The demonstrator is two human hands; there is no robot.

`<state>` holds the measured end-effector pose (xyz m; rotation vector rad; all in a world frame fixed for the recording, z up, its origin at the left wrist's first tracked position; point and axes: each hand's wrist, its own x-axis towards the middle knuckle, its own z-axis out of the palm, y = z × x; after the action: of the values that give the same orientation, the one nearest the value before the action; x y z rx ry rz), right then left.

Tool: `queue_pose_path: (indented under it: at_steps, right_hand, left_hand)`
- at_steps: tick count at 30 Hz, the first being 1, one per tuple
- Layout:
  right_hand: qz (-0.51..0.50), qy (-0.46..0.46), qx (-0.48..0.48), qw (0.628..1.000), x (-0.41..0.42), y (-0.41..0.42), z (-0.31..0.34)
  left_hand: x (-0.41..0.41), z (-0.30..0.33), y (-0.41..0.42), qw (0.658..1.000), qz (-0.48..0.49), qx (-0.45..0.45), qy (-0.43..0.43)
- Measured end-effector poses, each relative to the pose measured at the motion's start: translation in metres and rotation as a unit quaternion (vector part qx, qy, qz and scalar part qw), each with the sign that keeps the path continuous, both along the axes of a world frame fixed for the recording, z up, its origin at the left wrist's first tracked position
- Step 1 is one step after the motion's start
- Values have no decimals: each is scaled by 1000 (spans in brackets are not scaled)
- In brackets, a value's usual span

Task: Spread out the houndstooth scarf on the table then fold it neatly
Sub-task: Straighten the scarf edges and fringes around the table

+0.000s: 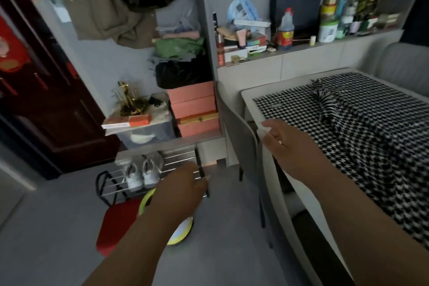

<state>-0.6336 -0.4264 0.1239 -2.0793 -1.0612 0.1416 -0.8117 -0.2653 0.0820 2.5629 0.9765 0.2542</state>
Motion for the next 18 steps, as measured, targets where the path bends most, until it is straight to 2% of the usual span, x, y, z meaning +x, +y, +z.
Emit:
queue_pose_path:
  at_steps: [11,18]
  right_hand:
    - [-161,29,-43,986,92,58,-11]
    - [-271,43,-72,959,129,102,-8]
  left_hand:
    - [147,0,106,988,-154,5,-18]
    - [243,10,176,958,-287,-12,-20]
